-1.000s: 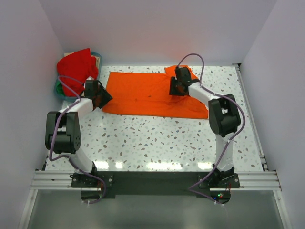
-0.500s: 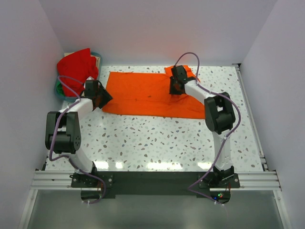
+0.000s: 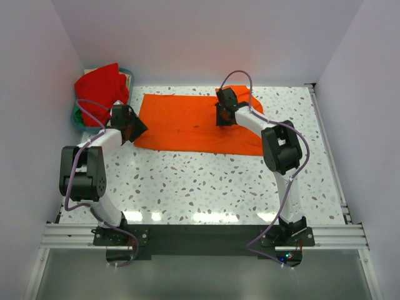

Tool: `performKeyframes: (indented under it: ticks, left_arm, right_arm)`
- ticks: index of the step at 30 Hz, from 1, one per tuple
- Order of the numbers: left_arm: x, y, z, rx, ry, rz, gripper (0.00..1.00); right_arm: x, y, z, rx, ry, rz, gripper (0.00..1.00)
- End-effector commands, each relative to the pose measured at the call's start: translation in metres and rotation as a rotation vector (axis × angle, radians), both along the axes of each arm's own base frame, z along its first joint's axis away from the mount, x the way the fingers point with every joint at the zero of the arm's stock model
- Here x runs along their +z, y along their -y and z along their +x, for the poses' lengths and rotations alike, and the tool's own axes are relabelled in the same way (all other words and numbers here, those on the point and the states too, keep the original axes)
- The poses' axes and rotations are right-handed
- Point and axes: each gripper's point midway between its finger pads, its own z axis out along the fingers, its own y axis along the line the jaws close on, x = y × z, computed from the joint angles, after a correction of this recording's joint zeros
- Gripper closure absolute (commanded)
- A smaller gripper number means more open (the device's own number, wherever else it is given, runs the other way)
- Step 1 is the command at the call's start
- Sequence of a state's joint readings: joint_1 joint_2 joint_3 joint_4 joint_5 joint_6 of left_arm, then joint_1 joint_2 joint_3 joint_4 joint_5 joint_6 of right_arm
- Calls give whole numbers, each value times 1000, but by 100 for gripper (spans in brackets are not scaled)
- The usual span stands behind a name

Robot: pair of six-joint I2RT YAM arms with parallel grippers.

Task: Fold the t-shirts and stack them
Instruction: Fold the tshirt

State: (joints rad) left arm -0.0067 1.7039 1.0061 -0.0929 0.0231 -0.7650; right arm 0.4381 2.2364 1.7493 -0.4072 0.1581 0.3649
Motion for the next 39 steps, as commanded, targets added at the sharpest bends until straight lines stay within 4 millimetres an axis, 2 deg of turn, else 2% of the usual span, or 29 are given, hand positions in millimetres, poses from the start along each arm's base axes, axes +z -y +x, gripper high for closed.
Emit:
performKeyframes:
  ticks: [1,4,5,7,8,10,11,12,13,14,15,16,17,18,19,20,21,24,25,30,39]
  left_arm:
    - [18,-1,16,-18,69,9,46]
    - [22,-1,15,-16,82,9,45]
    - [27,-2,14,-13,95,10,44]
    - [32,-5,9,7,99,18,44]
    - [33,-6,5,13,94,21,44]
    - [36,-21,-8,86,78,69,44]
    - [36,-27,-14,118,68,85,44]
    - [30,-34,-23,156,46,105,44]
    - [36,-36,-29,171,57,110,45]
    - [34,-38,-35,184,50,112,45]
    - [26,-40,-43,206,31,114,46]
    - [23,-41,-47,210,25,113,47]
    - [21,-40,-50,212,21,109,47]
    - [16,-38,-53,211,13,98,48]
    - [12,-37,-54,208,7,90,49]
    - [10,-35,-54,204,9,83,50]
    - [6,-34,-54,206,9,70,50]
    - [-1,-33,-54,216,7,58,50]
    - [-5,-32,-53,215,2,53,50]
    - [-9,-38,-49,252,-5,69,48]
    - [-30,-43,-42,275,-43,89,47]
  right_arm:
    - [26,-15,13,54,74,48,75]
    - [42,-16,15,60,102,59,62]
    - [58,-16,15,56,129,72,55]
    - [70,-11,14,40,147,78,50]
    - [92,-8,13,22,181,105,44]
    - [99,5,6,-11,176,129,41]
    - [114,10,0,-36,187,153,41]
    - [118,19,-4,-62,184,163,41]
    - [107,28,-15,-81,146,161,41]
    - [103,35,-23,-111,117,177,41]
    - [99,51,-37,-141,93,184,41]
    - [96,56,-45,-151,73,205,41]
    - [94,63,-53,-182,59,234,43]
    - [101,79,-59,-215,69,260,44]
    - [82,87,-76,-241,26,282,46]
    - [79,103,-80,-284,30,289,46]
    - [71,111,-98,-297,8,301,46]
    - [62,132,-114,-350,0,335,46]
    - [54,137,-125,-365,-19,335,46]
    - [34,153,-144,-419,-64,373,46]
    - [13,166,-153,-481,-99,416,45]
